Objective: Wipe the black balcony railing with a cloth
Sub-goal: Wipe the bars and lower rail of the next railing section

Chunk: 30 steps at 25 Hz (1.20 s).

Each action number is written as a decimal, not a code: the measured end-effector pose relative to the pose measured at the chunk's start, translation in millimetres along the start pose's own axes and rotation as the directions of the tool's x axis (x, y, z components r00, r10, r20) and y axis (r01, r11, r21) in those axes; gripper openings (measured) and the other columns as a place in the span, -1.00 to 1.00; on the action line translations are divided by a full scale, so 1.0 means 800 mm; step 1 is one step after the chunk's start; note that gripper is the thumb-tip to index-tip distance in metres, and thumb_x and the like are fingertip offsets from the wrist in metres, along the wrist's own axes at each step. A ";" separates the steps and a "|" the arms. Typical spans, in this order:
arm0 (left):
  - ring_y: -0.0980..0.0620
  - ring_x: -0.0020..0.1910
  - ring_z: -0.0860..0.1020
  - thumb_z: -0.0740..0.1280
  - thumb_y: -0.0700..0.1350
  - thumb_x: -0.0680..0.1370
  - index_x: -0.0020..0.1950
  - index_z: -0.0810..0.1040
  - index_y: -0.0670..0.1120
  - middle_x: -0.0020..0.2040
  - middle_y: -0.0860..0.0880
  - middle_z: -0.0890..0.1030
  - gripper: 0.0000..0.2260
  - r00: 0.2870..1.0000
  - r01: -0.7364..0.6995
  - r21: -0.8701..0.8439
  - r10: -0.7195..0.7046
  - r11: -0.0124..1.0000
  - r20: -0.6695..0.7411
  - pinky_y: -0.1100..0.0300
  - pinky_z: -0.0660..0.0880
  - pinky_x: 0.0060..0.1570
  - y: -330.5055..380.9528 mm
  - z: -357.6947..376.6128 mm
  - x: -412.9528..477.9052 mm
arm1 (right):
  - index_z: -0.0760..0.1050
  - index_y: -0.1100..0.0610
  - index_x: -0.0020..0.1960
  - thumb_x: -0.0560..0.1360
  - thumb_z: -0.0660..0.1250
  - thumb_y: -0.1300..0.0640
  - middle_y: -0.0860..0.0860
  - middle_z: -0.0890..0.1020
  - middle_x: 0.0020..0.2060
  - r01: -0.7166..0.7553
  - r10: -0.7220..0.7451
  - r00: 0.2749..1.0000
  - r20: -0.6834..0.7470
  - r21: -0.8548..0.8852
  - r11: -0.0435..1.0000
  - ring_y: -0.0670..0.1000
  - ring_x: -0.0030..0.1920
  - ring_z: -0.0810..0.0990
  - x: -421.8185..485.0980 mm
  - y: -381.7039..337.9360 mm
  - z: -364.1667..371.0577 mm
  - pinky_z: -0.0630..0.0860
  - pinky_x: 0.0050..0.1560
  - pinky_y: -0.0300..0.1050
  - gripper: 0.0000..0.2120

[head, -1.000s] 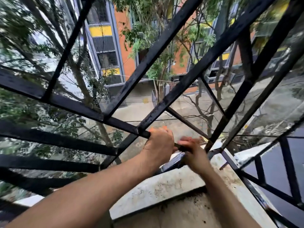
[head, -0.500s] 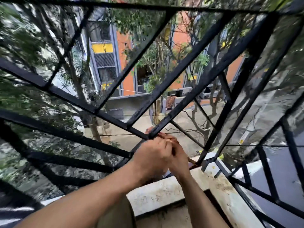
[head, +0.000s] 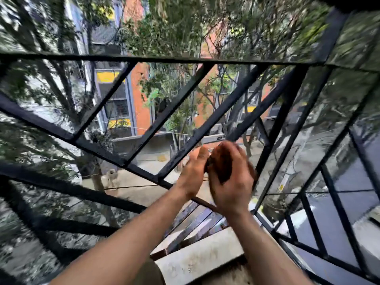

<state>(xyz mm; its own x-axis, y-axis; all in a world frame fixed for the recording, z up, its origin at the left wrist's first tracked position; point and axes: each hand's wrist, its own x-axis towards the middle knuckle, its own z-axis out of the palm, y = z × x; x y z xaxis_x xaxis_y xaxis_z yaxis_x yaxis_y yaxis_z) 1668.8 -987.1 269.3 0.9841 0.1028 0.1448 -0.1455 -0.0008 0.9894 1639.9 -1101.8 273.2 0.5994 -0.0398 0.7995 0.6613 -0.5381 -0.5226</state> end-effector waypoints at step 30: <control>-0.09 0.08 0.61 0.11 0.30 0.64 0.24 0.57 0.02 0.05 -0.08 0.63 -0.54 0.988 0.111 -0.132 -0.124 0.985 -0.093 -0.04 0.46 0.31 0.077 0.044 0.032 | 0.29 -0.03 0.48 0.58 0.30 0.13 0.14 0.45 0.42 0.130 0.062 0.957 0.284 -0.610 0.782 0.39 -0.09 0.64 0.175 0.039 -0.093 0.53 -0.16 0.17 -0.50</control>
<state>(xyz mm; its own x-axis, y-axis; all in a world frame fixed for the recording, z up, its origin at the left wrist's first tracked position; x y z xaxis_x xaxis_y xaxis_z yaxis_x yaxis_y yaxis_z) 1688.8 -1019.6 334.2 0.9807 0.1944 0.0188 -0.0470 0.1416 0.9888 1711.1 -1186.7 391.2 0.7424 0.1676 0.6486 0.3203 -0.9392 -0.1240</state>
